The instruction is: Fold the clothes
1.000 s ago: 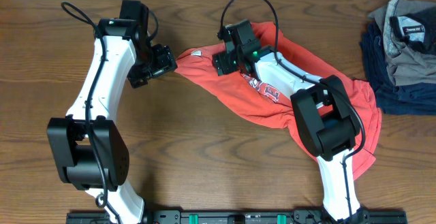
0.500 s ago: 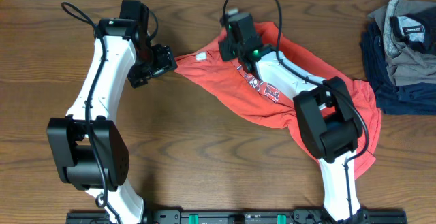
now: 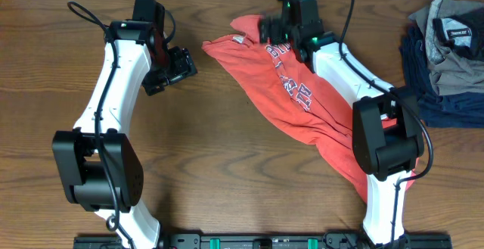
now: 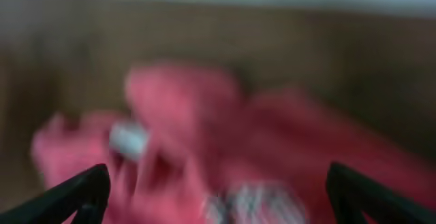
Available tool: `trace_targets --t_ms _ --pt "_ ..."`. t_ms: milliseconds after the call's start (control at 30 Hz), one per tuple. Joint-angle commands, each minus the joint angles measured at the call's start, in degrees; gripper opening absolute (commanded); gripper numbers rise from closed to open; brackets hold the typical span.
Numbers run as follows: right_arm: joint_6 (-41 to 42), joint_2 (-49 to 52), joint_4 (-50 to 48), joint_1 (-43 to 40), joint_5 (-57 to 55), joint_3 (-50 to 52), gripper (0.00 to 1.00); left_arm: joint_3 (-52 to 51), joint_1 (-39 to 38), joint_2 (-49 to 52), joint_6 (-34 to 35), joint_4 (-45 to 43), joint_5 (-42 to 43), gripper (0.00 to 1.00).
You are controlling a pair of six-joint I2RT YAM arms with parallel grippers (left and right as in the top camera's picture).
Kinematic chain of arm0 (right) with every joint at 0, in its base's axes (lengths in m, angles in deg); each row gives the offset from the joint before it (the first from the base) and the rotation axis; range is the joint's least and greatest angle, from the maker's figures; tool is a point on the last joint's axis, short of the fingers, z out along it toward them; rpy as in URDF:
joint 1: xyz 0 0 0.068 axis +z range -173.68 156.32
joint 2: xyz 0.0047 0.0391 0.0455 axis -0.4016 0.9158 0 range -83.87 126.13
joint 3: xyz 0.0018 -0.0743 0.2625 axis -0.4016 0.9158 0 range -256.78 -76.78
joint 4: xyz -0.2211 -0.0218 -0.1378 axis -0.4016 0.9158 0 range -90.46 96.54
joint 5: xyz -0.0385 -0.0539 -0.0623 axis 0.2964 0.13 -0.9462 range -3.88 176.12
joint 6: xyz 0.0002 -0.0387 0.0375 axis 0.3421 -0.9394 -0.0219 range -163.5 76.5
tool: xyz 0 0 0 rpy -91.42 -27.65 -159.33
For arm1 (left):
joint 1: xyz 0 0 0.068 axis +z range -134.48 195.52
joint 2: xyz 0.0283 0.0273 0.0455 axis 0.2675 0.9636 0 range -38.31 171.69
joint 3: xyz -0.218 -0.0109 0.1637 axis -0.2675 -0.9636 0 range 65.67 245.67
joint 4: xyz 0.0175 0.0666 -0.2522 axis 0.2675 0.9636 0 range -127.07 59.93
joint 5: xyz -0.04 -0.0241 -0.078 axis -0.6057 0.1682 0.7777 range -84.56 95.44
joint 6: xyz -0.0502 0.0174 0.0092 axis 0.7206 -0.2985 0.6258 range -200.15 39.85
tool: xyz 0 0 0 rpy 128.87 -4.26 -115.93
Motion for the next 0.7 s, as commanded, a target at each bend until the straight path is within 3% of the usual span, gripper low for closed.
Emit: trace_targets --t_ms 0,100,167,233,667 --pt "0.39 -0.7 5.9 1.49 9.92 -0.39 0.99 -0.24 0.13 -0.09 -0.96 0.09 -0.35 0.84" --pt "-6.12 -0.68 10.62 2.97 14.84 -0.24 0.98 -0.24 0.13 -0.09 -0.96 0.2 -0.35 0.84" --pt "-7.41 -0.68 12.33 4.09 12.44 0.13 0.91 -0.24 0.13 -0.09 -0.96 0.28 -0.35 0.84" --pt "-6.97 -0.55 12.2 5.07 7.34 0.76 0.9 -0.24 0.13 -0.09 -0.96 0.33 -0.33 0.84" --pt "-7.26 5.92 -1.77 6.47 1.18 1.01 0.86 -0.24 0.13 -0.09 -0.94 1.16 -0.33 0.84"
